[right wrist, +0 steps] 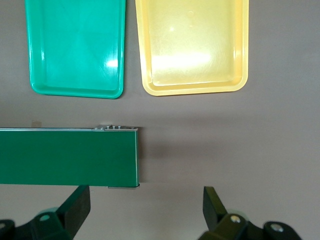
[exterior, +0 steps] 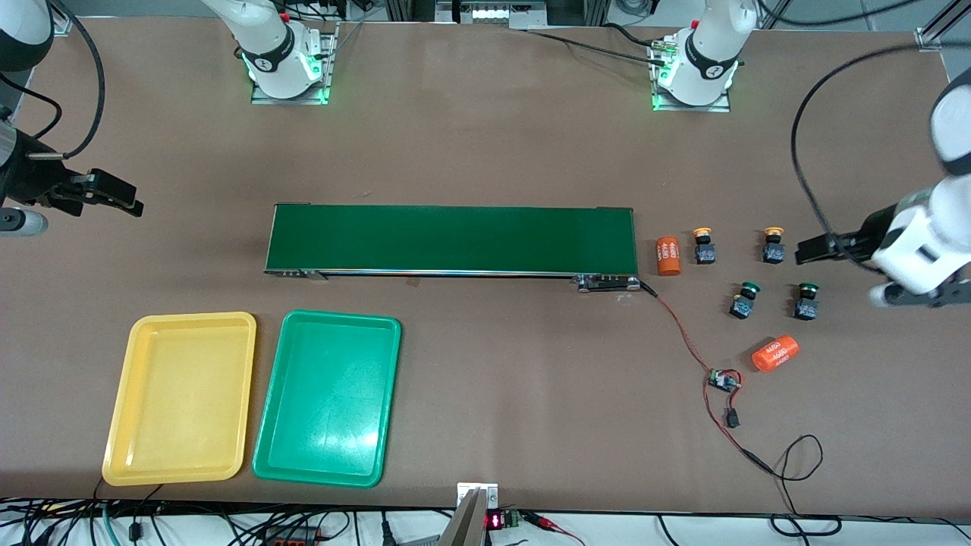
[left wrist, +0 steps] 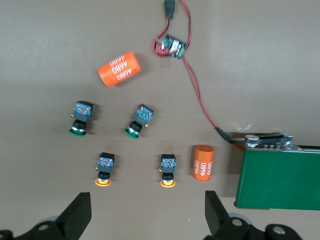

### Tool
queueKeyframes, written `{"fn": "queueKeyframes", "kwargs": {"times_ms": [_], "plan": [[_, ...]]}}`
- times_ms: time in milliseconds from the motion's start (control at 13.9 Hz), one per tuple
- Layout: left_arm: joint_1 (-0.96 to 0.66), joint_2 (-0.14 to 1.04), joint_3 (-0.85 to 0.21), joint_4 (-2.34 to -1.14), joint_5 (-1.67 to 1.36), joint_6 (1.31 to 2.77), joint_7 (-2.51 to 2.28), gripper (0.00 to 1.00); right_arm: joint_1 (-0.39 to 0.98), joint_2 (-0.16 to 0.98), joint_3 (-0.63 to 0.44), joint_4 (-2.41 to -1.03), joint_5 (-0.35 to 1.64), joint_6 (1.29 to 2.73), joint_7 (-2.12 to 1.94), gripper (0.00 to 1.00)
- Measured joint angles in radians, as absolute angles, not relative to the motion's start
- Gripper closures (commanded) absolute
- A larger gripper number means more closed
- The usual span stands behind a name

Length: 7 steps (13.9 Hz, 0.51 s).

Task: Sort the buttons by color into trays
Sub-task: 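Reach down and grasp a green-capped button with the left gripper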

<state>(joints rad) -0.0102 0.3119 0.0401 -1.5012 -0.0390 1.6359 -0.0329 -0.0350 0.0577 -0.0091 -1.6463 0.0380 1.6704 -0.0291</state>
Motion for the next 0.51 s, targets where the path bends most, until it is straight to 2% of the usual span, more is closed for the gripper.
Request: {"fn": "queueKeyframes", "kwargs": {"times_ms": [361, 505], "plan": [[-0.019, 0.42, 0.038, -1.5, -0.039, 1.646, -0.033, 0.0, -0.035, 0.058, -0.009, -1.646, 0.038, 1.67, -0.029, 0.0], [-0.017, 0.461, 0.039, -1.51, -0.039, 1.694, -0.033, 0.0, -0.035, 0.058, -0.009, -1.647, 0.038, 1.67, -0.029, 0.0]]}}
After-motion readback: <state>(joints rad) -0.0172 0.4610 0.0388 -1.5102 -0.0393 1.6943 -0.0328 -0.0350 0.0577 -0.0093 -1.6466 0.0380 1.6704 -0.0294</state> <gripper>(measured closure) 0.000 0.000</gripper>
